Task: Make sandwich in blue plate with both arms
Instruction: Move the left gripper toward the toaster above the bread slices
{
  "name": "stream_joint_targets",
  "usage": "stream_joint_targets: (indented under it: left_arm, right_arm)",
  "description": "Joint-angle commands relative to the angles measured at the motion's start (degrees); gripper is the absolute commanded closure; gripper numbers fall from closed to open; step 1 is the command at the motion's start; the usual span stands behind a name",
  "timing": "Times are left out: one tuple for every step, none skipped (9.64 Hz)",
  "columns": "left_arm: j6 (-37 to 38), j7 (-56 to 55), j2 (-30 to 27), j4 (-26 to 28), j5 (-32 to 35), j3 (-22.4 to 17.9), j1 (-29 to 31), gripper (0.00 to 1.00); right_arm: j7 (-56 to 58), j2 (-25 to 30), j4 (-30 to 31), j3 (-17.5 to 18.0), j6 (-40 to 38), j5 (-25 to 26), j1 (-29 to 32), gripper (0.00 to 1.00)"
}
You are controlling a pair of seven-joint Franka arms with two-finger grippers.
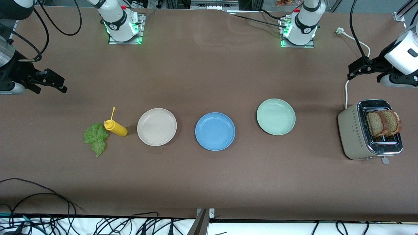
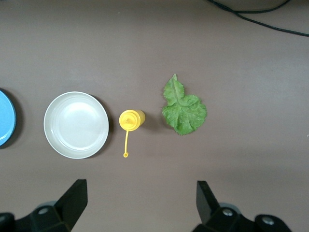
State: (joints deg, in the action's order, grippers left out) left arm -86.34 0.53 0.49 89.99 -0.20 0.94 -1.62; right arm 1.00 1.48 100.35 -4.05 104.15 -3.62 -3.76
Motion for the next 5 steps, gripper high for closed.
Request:
stream_joint_targets:
  left_arm:
    - [0.4,1.2,0.7,-1.6,-0.5,0.2,0.4,0.00]
    - [0.4,1.2,0.8,-1.6,-0.5,0.2,0.4,0.00]
    - [0.3,1.2,0.8,-1.6,-0.6,0.1,0.5,0.00]
    - [-0.2,1.3,0.8,-1.5,-0.4,0.1,0.5,0.00]
    - [-0.4,1.3,0.9,-1.5,-0.3,0.1,0.5,0.00]
  right_arm:
    - [0.1,-0.2,-1.1,0.0,-1.5,0.3,0.2,0.00]
    - [0.1,-0.3,-1.1,0.0,-1.5,0.3,0.2,0.00]
    - [0.1,-0.3,-1.0,0.0,-1.5,0.3,0.2,0.00]
    - [0.1,-0.3,-1.0,0.0,-1.5,0.3,0.2,0.00]
    - [0.3,-0.3,-1.1,-0.1,-1.5,0.3,0.2,0.00]
